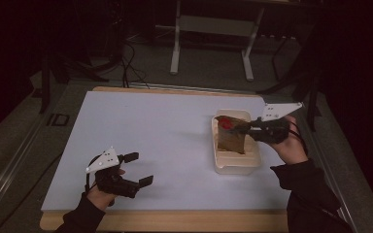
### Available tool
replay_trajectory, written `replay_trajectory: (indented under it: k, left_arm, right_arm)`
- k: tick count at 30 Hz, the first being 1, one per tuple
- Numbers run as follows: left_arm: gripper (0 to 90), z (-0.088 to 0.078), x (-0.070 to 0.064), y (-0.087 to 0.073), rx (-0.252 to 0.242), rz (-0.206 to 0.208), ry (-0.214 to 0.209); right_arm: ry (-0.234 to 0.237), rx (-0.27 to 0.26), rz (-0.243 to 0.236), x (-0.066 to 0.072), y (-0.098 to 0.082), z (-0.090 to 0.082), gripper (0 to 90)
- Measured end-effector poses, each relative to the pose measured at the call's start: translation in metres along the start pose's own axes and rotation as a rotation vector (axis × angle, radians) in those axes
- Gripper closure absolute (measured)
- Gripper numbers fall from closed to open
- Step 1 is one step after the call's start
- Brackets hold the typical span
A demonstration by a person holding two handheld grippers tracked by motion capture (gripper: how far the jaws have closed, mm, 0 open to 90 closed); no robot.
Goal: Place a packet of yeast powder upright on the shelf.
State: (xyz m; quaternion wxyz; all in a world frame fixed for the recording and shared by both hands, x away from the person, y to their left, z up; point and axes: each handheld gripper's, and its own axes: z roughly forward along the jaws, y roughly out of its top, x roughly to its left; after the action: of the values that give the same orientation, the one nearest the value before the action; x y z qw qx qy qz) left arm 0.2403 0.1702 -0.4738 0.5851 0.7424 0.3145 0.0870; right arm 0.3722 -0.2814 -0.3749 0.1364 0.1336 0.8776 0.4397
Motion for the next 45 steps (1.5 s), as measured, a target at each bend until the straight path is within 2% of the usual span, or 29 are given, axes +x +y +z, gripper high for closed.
replay_trajectory:
  k: [5, 9, 12, 17, 22, 27, 30, 33, 35, 39, 45]
  left_arm:
    - [1.4, 0.001, 0.0, -0.001, 0.0, -0.001, -0.001]
    - [1.4, 0.0, 0.001, -0.002, -0.004, -0.006, 0.0]
    - [1.4, -0.001, 0.002, -0.002, -0.005, -0.008, 0.003]
    - [1.4, 0.0, 0.002, -0.002, -0.001, -0.007, 0.002]
    - [1.4, 0.0, 0.002, -0.003, -0.001, -0.012, 0.004]
    - [1.4, 0.001, 0.002, -0.003, -0.003, -0.01, 0.005]
    - [1.4, 0.0, 0.002, -0.002, -0.003, -0.009, 0.005]
    - [1.4, 0.001, 0.003, -0.003, -0.005, -0.014, 0.006]
    - [1.4, 0.001, 0.003, -0.004, -0.001, -0.012, 0.007]
    - [1.4, 0.001, 0.003, -0.004, 0.0, -0.01, 0.008]
    - [1.4, 0.001, 0.003, -0.004, 0.002, -0.007, 0.007]
  right_arm:
    - [0.016, 0.006, -0.003, 0.002, 0.001, 0.009, 80.3]
    - [0.032, 0.018, 0.008, 0.004, -0.006, 0.019, 80.2]
    - [0.039, -0.004, 0.036, 0.003, -0.014, 0.022, 80.2]
    - [0.034, -0.007, 0.083, -0.002, -0.031, 0.023, 80.1]
    - [0.013, -0.022, 0.14, -0.01, -0.051, 0.021, 80.0]
    - [-0.016, -0.024, 0.165, -0.012, -0.057, 0.017, 78.8]
    - [-0.035, -0.005, 0.152, -0.009, -0.054, 0.016, 73.7]
    - [-0.077, 0.006, 0.158, -0.006, -0.05, 0.015, 68.4]
    - [-0.108, -0.001, 0.18, -0.005, -0.047, 0.012, 62.5]
    - [-0.133, -0.024, 0.209, -0.003, -0.039, 0.006, 51.1]
    - [-0.16, -0.073, 0.21, 0.003, -0.025, -0.004, 41.1]
